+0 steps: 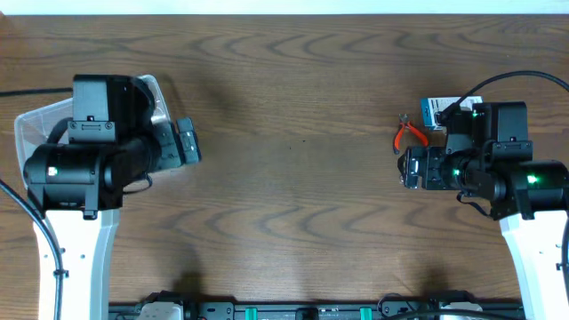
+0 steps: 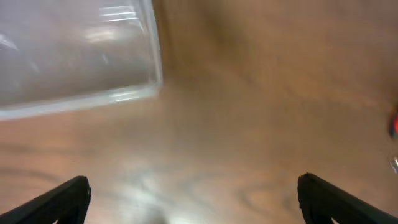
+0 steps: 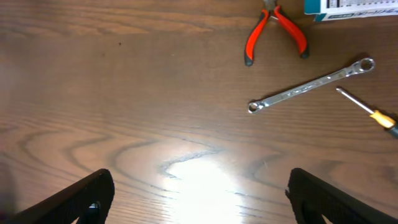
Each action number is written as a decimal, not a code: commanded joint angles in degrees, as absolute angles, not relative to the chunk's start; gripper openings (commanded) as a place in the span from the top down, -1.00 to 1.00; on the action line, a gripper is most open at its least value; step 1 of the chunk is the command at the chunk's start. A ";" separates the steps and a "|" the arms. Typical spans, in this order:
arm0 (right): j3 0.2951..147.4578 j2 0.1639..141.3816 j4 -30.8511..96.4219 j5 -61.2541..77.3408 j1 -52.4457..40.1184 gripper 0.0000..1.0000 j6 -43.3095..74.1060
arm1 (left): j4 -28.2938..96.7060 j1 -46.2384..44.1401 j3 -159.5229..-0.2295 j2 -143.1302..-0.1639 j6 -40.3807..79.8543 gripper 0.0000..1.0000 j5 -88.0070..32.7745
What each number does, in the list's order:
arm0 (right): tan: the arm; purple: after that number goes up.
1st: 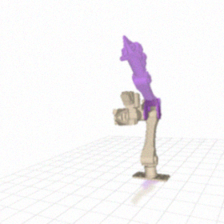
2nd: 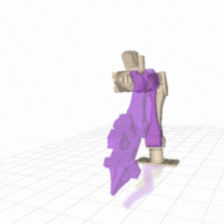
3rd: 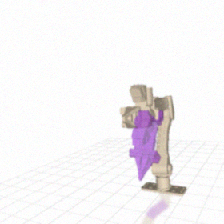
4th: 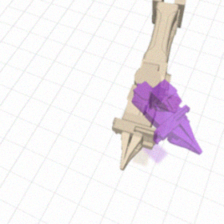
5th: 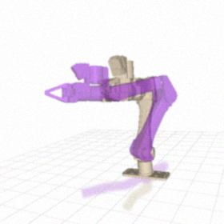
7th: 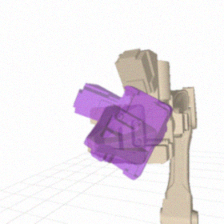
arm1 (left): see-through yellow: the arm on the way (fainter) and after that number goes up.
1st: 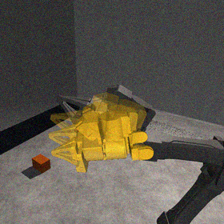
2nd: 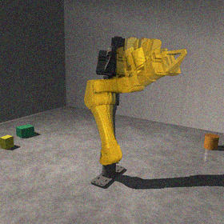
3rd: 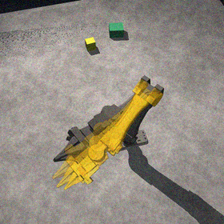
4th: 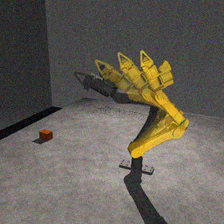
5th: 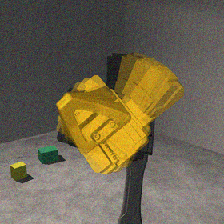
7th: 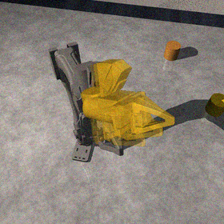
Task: Pack container
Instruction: 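Reach both grippers toward the clear plastic container's edges, then grip the container rims with both grippers and slide it to table center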
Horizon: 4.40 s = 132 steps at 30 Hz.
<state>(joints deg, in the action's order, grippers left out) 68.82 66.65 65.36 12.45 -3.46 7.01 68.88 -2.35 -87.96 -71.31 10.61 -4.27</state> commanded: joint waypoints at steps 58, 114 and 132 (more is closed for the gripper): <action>70.17 66.65 58.89 11.42 -3.31 -0.79 1.61 | 52.14 -7.27 -88.86 -104.71 16.19 0.48 -26.57; 92.88 89.71 46.35 15.35 -35.64 0.95 -13.63 | 47.24 17.26 -88.20 -113.36 16.95 0.25 -21.06; 92.88 108.36 44.69 26.04 -23.14 0.98 -4.75 | 49.71 7.79 -88.20 -112.16 16.93 0.26 -21.87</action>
<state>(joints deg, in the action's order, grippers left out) 92.47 106.48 44.31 21.37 -24.03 -5.98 49.47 9.23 -88.49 -113.56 17.91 -21.06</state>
